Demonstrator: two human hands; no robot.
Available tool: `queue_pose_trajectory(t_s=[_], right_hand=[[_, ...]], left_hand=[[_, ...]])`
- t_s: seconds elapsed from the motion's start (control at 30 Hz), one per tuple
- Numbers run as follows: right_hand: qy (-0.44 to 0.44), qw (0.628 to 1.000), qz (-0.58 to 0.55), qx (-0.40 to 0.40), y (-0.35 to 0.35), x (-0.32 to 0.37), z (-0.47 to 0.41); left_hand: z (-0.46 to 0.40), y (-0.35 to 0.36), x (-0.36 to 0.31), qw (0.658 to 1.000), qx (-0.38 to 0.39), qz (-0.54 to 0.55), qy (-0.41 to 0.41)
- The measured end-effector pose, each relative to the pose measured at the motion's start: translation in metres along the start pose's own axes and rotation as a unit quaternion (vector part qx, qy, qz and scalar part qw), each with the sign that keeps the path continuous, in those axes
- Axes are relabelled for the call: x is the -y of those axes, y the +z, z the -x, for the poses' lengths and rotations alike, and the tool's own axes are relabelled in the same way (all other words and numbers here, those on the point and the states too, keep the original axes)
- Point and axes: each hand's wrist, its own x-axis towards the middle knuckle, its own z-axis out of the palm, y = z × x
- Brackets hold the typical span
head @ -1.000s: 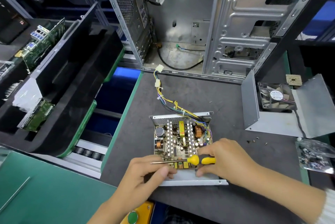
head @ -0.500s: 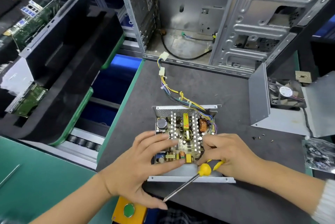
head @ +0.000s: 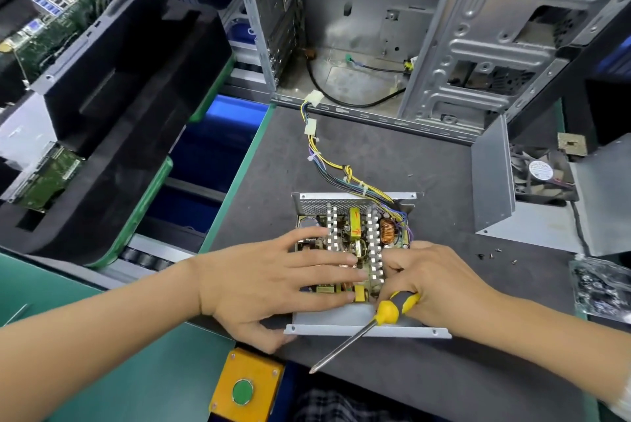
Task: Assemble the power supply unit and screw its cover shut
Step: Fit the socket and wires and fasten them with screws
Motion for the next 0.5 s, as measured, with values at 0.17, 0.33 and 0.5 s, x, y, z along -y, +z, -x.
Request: queue_pose_trajectory(t_s=[0.17,0.33,0.5], right_hand=[[0.019,0.999,0.027,0.001,0.005,0.003,0.000],[0.017,0.999,0.049,0.001,0.001,0.008,-0.004],[0.032,0.995,0.094,-0.007,-0.003,0.013,-0.006]], left_hand=[[0.004,-0.009,0.006,0.999,0.025,-0.019,0.026],[-0.006,-0.016,0.014,0.995,-0.008,-0.089,0.050],[-0.038,-0.002,0.006,0.988,-0.103,-0.103,0.058]])
